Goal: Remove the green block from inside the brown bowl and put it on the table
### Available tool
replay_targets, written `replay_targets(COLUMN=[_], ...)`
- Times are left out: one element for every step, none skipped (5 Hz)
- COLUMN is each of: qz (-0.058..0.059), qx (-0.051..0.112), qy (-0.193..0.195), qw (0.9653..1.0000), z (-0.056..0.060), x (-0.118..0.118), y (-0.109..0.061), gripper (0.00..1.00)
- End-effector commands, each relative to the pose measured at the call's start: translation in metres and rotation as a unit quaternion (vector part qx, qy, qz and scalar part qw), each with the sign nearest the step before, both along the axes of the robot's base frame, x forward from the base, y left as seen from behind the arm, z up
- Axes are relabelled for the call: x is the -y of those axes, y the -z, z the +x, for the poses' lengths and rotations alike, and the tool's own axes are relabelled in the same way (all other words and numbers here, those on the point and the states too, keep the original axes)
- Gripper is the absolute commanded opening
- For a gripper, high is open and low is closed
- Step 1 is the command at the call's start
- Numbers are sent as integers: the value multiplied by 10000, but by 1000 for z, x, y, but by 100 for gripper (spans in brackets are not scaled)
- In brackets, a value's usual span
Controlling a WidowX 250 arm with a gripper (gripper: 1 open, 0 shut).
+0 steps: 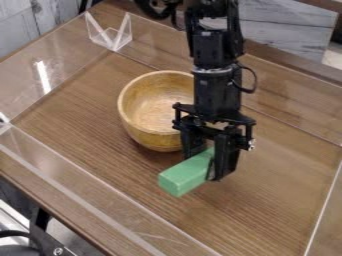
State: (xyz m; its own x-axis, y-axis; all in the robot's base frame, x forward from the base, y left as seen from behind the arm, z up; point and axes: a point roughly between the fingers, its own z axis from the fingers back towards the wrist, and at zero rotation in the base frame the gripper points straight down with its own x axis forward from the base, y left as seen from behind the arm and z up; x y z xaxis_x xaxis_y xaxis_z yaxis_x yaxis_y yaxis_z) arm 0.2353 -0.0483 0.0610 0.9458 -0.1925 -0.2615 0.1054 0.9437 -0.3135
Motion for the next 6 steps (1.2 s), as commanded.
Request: replay_targets(qz=[-65,-97,-127,-160,-194,-232], qx=[483,479,483,484,488,485], qy=[-80,-111,-151,-182,-205,-215], qw=[9988,9987,9986,9985,9984,9983], z=[11,10,8,7,5,3], x=[-2,-3,-4,-4,-5,-5], y=[-25,-28,-33,-36,-38,-40], gripper=[0,0,0,0,0,0])
